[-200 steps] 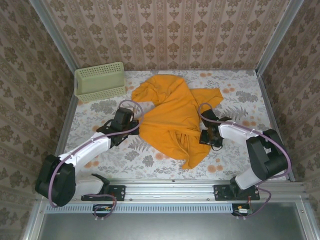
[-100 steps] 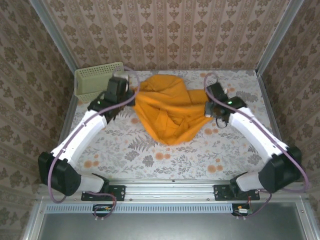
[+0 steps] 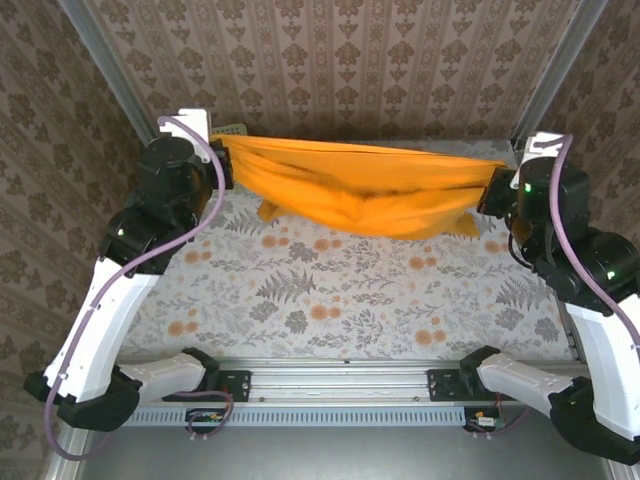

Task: Fold the inside-out t-shirt

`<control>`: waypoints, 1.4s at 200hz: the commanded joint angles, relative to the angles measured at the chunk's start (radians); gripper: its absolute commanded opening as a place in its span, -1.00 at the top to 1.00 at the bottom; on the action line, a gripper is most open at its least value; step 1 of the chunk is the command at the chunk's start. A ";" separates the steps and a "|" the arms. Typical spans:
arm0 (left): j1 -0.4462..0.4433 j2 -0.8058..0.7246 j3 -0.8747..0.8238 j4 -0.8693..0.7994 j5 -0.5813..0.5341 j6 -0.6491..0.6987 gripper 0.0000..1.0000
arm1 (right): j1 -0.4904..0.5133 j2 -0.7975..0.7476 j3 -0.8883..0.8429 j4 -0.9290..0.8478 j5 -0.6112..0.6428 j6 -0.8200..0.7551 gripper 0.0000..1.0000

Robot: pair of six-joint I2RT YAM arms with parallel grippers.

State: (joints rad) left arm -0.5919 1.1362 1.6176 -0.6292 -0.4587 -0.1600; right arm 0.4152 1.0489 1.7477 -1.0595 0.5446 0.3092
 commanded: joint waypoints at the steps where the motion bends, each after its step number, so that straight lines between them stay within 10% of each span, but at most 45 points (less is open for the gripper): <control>1: 0.031 0.061 0.000 -0.070 0.018 0.012 1.00 | -0.011 0.055 -0.053 -0.057 0.034 -0.011 1.00; 70: 0.209 0.656 0.398 -0.278 0.260 -0.063 1.00 | -0.224 0.491 0.069 0.098 -0.177 0.021 1.00; 133: 0.337 1.029 1.303 -0.265 0.441 -0.097 1.00 | -0.245 0.942 1.137 0.010 -0.166 -0.112 1.00; 183: 0.372 0.572 0.690 0.322 0.473 -0.051 1.00 | -0.245 0.691 0.869 0.424 -0.217 -0.219 1.00; 229: 0.384 0.357 0.356 0.343 0.610 -0.024 1.00 | -0.242 0.559 0.636 0.353 -0.267 -0.210 1.00; 280: 0.316 0.061 -0.363 0.371 0.612 -0.155 1.00 | -0.242 0.203 -0.212 0.451 -0.421 -0.037 1.00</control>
State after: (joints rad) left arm -0.2432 1.2900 1.5169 -0.2443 0.1375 -0.2291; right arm 0.1802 1.3926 1.8549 -0.6441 0.2070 0.1539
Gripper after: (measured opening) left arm 0.042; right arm 0.065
